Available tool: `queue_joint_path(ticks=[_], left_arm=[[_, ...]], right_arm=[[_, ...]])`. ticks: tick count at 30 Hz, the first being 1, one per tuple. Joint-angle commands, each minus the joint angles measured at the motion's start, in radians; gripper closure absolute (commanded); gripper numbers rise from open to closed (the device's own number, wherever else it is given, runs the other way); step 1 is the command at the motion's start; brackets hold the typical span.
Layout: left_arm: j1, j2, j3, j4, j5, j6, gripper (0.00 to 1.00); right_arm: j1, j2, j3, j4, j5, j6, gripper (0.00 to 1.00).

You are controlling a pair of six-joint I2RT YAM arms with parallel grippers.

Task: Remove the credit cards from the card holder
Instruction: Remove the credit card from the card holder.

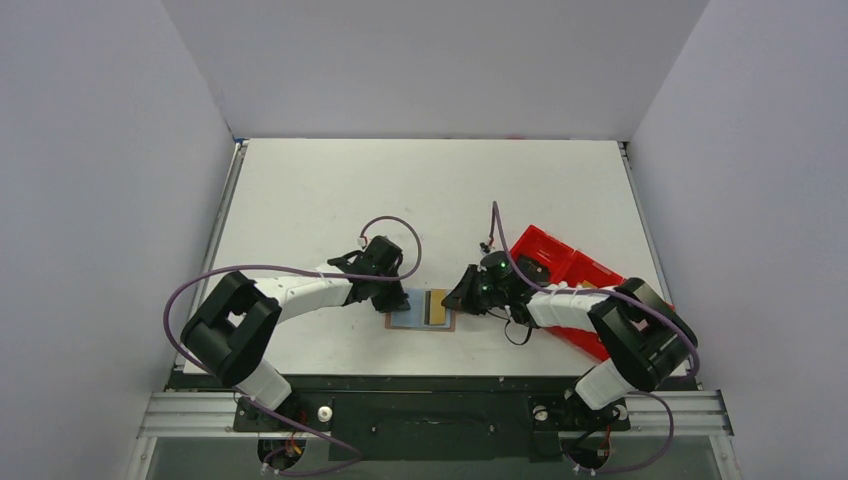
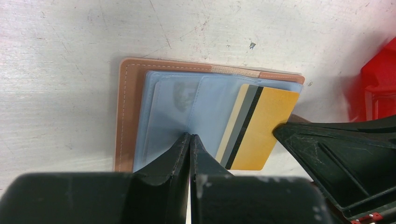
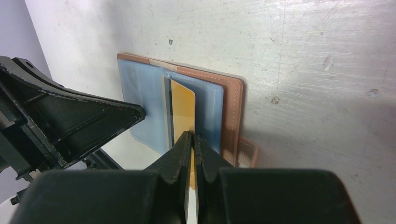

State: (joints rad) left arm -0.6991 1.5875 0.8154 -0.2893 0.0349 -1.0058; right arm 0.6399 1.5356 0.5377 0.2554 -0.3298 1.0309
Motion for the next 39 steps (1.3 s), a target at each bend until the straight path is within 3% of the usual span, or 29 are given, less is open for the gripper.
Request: queue_joint_path(ticks=[1, 10, 12, 15, 17, 22, 26, 32, 39], left_arm=[[0.024, 0.020, -0.027, -0.099, -0.110, 0.065, 1.00], [0.023, -0.028, 0.102, -0.132, -0.047, 0.135, 1.00], [0.023, -0.048, 0.132, -0.137, -0.038, 0.153, 0.94], [0.023, -0.090, 0.165, -0.135, -0.014, 0.179, 0.73], [0.027, -0.107, 0.184, -0.138, 0.002, 0.190, 0.68], [0.056, -0.141, 0.183, -0.085, 0.100, 0.215, 0.66], [0.114, -0.180, 0.151, 0.008, 0.285, 0.222, 0.60], [0.169, -0.234, 0.125, 0.100, 0.444, 0.220, 0.56], [0.188, -0.270, 0.083, 0.220, 0.535, 0.164, 0.54]], right_arm=[[-0.015, -0.065, 0.039, -0.051, 0.037, -0.057, 1.00], [-0.039, -0.123, 0.086, -0.129, 0.018, -0.104, 1.00], [-0.043, -0.133, 0.097, -0.137, 0.007, -0.106, 1.00], [-0.050, -0.144, 0.115, -0.157, -0.005, -0.116, 1.00], [-0.058, -0.151, 0.124, -0.161, -0.017, -0.116, 1.00], [-0.074, -0.173, 0.146, -0.149, -0.076, -0.094, 1.00], [-0.091, -0.191, 0.172, -0.127, -0.140, -0.063, 1.00], [-0.114, -0.231, 0.202, -0.060, -0.252, 0.015, 1.00], [-0.127, -0.247, 0.197, 0.063, -0.326, 0.120, 1.00]])
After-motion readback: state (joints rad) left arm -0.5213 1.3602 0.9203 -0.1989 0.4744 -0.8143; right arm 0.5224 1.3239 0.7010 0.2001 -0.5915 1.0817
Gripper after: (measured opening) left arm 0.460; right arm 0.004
